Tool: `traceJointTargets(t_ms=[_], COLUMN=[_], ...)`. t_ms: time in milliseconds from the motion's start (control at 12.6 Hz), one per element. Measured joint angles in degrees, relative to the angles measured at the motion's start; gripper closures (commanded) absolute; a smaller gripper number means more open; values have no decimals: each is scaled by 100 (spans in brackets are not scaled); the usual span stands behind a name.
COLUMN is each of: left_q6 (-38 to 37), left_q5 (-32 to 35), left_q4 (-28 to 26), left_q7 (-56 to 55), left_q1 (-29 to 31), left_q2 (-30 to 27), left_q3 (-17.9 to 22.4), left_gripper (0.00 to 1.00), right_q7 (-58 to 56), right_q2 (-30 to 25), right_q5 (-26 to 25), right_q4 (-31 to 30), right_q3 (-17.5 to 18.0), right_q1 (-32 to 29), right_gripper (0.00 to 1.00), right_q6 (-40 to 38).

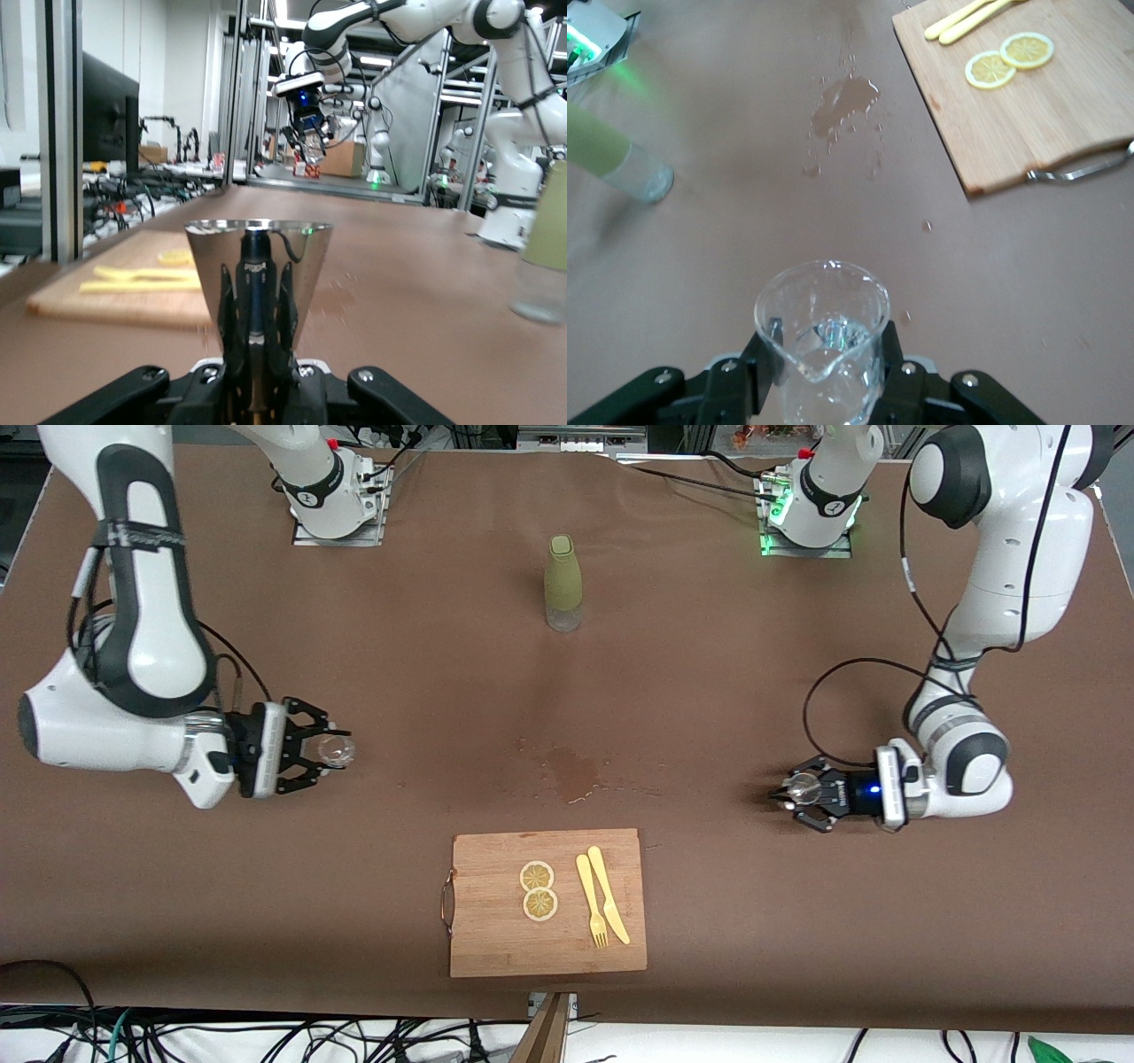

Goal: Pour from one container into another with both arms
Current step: 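Upright the jigger and move both grippers back to their sides, then lower the glass cup and jigger onto the table and open both grippers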

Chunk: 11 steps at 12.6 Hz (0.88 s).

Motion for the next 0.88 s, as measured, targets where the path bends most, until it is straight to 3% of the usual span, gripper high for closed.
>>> traceJointTargets(t_ms=[239,398,876], left_q6=[-522,-607,-862], left_q5=[443,629,638], left_q4=[-17,-81,-411], left_q7=[5,135,791], left_q1=[234,412,582], left_q2=[-1,3,263], left_q3=[703,961,975], left_gripper=[100,100,100], right_q7=[-1292,-2030,-3863], right_q2=[29,104,940], right_q5=[290,347,1339], right_q4=[-548,-815,-1013], right_q3=[30,47,93], right_q1=[-679,-1108,-1846], right_gripper=[76,76,75], right_q6=[4,7,-161])
